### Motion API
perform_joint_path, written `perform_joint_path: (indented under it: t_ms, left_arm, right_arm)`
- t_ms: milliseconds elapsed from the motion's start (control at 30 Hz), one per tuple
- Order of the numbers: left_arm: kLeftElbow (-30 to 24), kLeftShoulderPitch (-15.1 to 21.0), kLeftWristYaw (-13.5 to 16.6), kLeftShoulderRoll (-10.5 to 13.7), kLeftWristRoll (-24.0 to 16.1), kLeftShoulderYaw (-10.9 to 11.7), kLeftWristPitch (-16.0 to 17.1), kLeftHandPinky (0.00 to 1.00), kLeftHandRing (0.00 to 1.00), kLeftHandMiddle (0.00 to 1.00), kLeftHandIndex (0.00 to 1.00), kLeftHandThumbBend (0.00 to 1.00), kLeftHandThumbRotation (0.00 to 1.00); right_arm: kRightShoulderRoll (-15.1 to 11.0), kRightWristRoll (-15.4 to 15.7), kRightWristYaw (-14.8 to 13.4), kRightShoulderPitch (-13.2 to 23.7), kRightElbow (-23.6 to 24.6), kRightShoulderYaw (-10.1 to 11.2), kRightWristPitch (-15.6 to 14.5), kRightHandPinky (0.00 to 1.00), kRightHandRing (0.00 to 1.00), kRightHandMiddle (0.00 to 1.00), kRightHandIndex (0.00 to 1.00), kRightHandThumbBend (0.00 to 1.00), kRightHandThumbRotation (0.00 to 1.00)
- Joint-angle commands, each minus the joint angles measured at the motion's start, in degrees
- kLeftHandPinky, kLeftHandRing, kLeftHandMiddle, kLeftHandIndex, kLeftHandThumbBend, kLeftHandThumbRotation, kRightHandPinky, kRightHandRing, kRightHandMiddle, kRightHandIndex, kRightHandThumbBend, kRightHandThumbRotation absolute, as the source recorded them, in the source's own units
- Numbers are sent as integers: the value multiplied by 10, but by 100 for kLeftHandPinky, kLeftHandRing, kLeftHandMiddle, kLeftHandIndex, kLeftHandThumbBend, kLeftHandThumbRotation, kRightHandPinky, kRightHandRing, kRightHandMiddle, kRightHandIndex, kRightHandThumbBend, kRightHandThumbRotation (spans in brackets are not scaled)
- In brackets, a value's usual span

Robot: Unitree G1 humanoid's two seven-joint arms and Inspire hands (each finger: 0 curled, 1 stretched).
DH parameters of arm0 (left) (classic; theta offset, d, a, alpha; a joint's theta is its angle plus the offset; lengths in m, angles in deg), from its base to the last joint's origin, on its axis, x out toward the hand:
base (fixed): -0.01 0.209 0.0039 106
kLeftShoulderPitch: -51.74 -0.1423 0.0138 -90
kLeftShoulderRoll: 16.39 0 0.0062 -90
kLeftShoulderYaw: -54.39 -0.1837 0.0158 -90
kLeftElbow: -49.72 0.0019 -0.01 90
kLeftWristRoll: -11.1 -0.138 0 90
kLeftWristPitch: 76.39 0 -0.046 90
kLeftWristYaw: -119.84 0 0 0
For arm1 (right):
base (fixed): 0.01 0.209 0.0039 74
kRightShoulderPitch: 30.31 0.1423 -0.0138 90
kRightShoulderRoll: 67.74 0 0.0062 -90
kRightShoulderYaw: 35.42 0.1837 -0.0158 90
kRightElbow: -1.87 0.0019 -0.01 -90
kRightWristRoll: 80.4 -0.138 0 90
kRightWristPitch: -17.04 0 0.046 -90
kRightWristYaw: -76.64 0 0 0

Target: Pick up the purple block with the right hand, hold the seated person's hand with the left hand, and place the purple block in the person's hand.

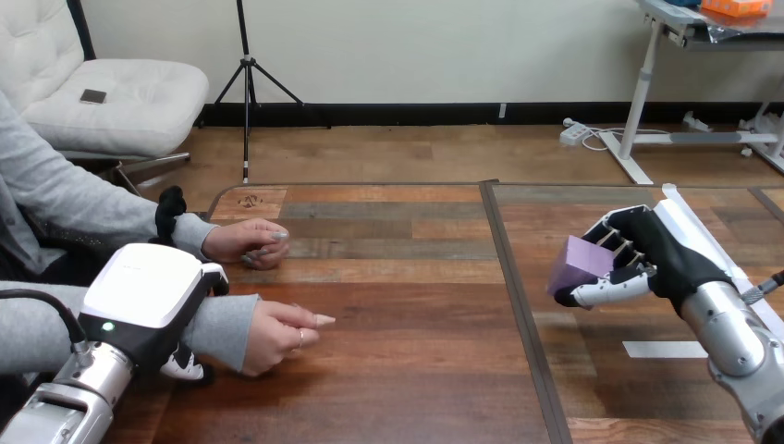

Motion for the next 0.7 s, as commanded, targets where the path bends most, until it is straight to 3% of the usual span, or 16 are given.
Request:
perform_joint_path:
  t_ms: [0, 667]
  left_arm:
    - [-16, 20, -11, 18, -3, -7, -10, 65, 69, 71, 69, 100, 1]
    - [-20, 23, -64, 21, 14, -8, -15, 72, 74, 76, 74, 100, 5]
  right_arm:
    - [-14, -12, -7, 43, 28, 16, 22, 36, 39, 43, 46, 85, 0]
    - [-14, -21, -3, 45, 27, 18, 19, 35, 38, 43, 46, 84, 0]
